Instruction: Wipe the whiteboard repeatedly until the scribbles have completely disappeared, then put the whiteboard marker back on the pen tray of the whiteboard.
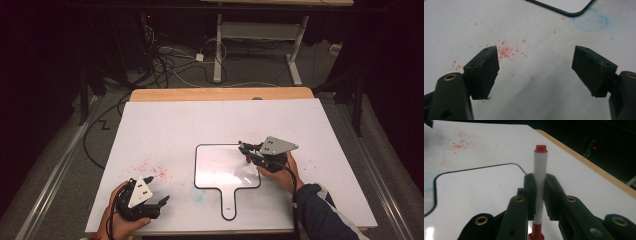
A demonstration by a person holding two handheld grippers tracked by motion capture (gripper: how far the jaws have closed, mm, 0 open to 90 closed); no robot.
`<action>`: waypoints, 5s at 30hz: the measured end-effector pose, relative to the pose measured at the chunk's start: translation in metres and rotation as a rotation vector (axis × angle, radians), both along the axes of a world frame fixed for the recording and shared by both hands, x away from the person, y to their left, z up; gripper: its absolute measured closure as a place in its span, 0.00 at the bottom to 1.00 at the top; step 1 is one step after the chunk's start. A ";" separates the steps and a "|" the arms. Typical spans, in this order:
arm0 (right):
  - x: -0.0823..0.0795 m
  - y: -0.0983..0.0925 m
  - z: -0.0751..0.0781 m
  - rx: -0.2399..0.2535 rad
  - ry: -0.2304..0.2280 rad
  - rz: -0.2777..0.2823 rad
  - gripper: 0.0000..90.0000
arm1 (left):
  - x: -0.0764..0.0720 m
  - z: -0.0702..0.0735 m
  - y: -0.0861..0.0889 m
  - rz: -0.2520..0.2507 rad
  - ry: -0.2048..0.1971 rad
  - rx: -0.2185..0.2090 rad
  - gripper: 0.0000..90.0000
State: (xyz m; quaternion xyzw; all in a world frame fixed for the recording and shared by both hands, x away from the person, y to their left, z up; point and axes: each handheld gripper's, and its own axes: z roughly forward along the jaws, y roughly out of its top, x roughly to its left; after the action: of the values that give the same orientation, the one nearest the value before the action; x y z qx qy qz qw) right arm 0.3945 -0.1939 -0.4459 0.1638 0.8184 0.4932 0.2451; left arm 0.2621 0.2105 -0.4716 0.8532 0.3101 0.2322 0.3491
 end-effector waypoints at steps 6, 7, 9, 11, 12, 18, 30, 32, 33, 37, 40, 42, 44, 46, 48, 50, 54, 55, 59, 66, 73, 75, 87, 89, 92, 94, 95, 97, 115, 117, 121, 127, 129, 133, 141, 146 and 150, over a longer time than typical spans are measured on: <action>-0.002 0.006 -0.001 0.027 0.023 0.026 0.91 | 0.001 0.000 -0.001 -0.003 0.000 0.002 0.23; -0.003 0.009 -0.001 0.028 0.025 0.038 0.91 | 0.001 0.000 -0.001 -0.003 0.000 0.003 0.23; -0.007 0.014 -0.001 0.024 0.026 0.058 0.91 | 0.001 0.000 -0.001 -0.004 -0.001 0.001 0.23; -0.012 0.015 -0.001 0.011 0.018 0.071 0.91 | 0.000 0.000 0.000 -0.004 0.001 0.000 0.23; -0.012 0.015 0.000 0.008 0.016 0.073 0.91 | 0.000 0.000 0.000 -0.004 0.001 0.003 0.23; -0.008 0.001 -0.001 0.002 0.007 0.027 0.91 | 0.000 0.001 0.000 -0.005 -0.001 0.003 0.23; -0.020 0.017 -0.006 0.013 0.011 0.087 0.91 | 0.000 0.001 0.000 -0.009 -0.001 0.006 0.23; -0.020 0.019 -0.005 0.003 0.000 0.088 0.91 | 0.000 0.000 0.000 -0.009 0.000 0.006 0.23; -0.019 0.019 -0.005 0.008 0.003 0.085 0.91 | 0.000 0.000 0.000 -0.009 0.000 0.006 0.23; -0.010 0.023 -0.002 0.037 0.007 0.069 0.91 | 0.001 0.000 -0.001 -0.007 0.000 0.003 0.23; -0.004 0.031 0.002 0.053 0.001 0.068 0.91 | 0.001 0.000 -0.002 -0.011 0.001 0.008 0.23; 0.001 0.038 0.002 0.054 -0.002 0.070 0.91 | 0.001 0.000 -0.003 -0.012 0.002 0.009 0.23; 0.006 0.043 0.001 0.064 0.004 0.062 0.91 | 0.001 0.000 -0.003 -0.013 0.005 0.009 0.23; 0.011 0.049 0.000 0.067 0.010 0.061 0.91 | 0.001 -0.001 -0.002 -0.013 0.006 0.007 0.23; 0.014 0.054 -0.002 0.069 0.015 0.064 0.91 | 0.001 -0.001 -0.002 -0.012 0.007 0.004 0.23; 0.015 0.058 -0.005 0.064 0.021 0.063 0.91 | 0.001 -0.001 -0.002 -0.013 0.007 0.004 0.23; 0.018 0.062 -0.008 0.059 0.021 0.061 0.91 | 0.001 -0.001 -0.002 -0.014 0.007 0.004 0.23; 0.018 0.061 -0.008 0.056 0.021 0.055 0.91 | 0.001 -0.001 -0.002 -0.014 0.006 0.004 0.23; 0.020 0.051 -0.008 0.047 0.020 0.030 0.91 | 0.001 0.000 -0.002 -0.013 0.006 0.003 0.23; 0.020 0.038 -0.006 0.054 0.031 0.003 0.91 | 0.001 0.000 -0.002 -0.013 0.006 0.003 0.23; 0.010 0.068 -0.002 0.050 0.027 0.052 0.91 | 0.001 0.000 -0.002 -0.013 0.007 0.003 0.23; 0.008 0.077 0.001 0.065 0.027 0.070 0.91 | 0.001 -0.001 -0.002 -0.014 0.007 0.004 0.23; 0.012 0.122 -0.005 0.058 0.037 0.125 0.91 | -0.001 0.000 0.000 -0.019 0.003 -0.001 0.23; 0.012 0.124 -0.008 0.045 0.039 0.125 0.91 | -0.001 0.000 0.000 -0.019 0.005 -0.003 0.23; 0.013 0.121 -0.009 0.047 0.042 0.111 0.91 | -0.001 0.000 0.000 -0.019 0.005 -0.002 0.23; 0.014 0.117 -0.009 0.046 0.040 0.101 0.91 | -0.001 0.000 0.000 -0.020 0.004 0.000 0.23; 0.014 0.113 -0.010 0.045 0.041 0.093 0.91 | -0.001 0.000 0.000 -0.020 0.003 0.000 0.23; 0.015 0.106 -0.009 0.050 0.046 0.077 0.91 | -0.001 0.000 0.000 -0.019 0.003 0.000 0.23; -0.010 0.034 0.027 0.123 0.028 -0.005 0.91 | 0.001 0.001 -0.002 -0.021 -0.002 -0.001 0.23; -0.013 0.027 0.030 0.124 0.032 -0.017 0.91 | 0.002 0.002 -0.002 -0.022 -0.003 -0.001 0.23; -0.020 0.013 0.033 0.130 0.038 -0.042 0.91 | 0.006 0.002 -0.003 -0.026 -0.005 -0.009 0.23; -0.034 -0.004 0.037 0.137 0.063 -0.097 0.91 | 0.016 0.002 -0.007 -0.046 -0.006 -0.017 0.23; -0.038 -0.009 0.038 0.142 0.071 -0.121 0.91 | 0.019 0.002 -0.008 -0.056 -0.006 -0.017 0.23; -0.048 -0.018 0.038 0.150 0.088 -0.156 0.91 | 0.022 0.003 -0.010 -0.068 -0.008 -0.017 0.23; -0.066 -0.038 0.036 0.163 0.125 -0.231 0.90 | 0.023 0.004 -0.014 -0.079 -0.019 -0.016 0.23; -0.074 -0.047 0.035 0.161 0.121 -0.239 0.90 | 0.026 0.005 -0.018 -0.069 -0.019 -0.027 0.24; -0.075 -0.048 0.035 0.165 0.121 -0.239 0.90 | 0.027 0.005 -0.021 -0.067 -0.016 -0.016 0.25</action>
State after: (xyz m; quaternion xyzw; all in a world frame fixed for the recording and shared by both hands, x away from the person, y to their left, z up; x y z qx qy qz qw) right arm 0.3196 -0.2418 -0.4113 0.3090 0.7632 0.5152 0.2381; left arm 0.2893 0.1891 -0.4667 0.8584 0.2803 0.2245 0.3662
